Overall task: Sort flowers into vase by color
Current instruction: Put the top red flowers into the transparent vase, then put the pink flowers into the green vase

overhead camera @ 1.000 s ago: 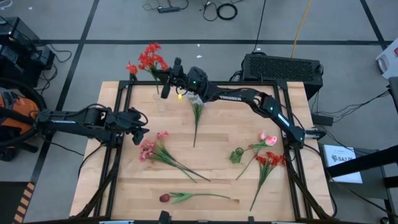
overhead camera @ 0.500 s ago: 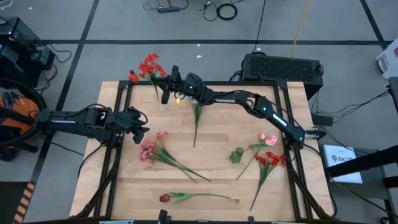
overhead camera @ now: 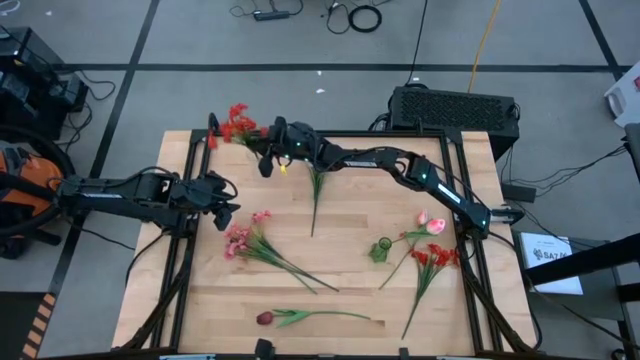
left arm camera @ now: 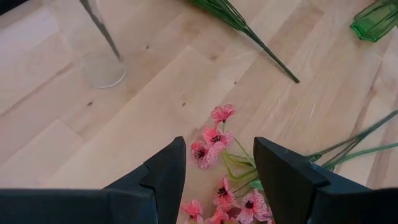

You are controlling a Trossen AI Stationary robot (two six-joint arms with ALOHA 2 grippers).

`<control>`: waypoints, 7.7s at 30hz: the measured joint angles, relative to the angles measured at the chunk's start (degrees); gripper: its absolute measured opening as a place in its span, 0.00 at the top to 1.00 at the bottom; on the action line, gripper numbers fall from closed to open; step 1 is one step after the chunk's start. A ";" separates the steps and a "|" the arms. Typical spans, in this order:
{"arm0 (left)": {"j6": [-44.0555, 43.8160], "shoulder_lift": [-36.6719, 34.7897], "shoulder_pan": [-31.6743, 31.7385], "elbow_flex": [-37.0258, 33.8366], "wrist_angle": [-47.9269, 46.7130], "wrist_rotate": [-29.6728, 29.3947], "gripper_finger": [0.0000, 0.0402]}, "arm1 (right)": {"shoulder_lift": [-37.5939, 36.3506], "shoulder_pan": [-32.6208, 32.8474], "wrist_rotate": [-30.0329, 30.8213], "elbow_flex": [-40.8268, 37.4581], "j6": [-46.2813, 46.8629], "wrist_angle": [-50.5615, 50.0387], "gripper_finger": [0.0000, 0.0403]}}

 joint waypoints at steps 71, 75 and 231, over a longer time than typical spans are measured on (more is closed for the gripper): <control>-40.84 32.89 -9.90 10.13 20.82 -6.27 0.52 | -82.37 -7.43 8.94 -64.78 23.16 -82.46 0.55; -46.69 42.34 -12.11 19.42 16.32 -8.29 0.52 | -84.78 -9.58 8.92 -64.78 18.77 -87.74 0.55; -66.08 82.13 -12.70 48.81 -1.58 0.98 0.56 | -86.31 -11.12 9.16 -64.78 0.88 -84.07 0.55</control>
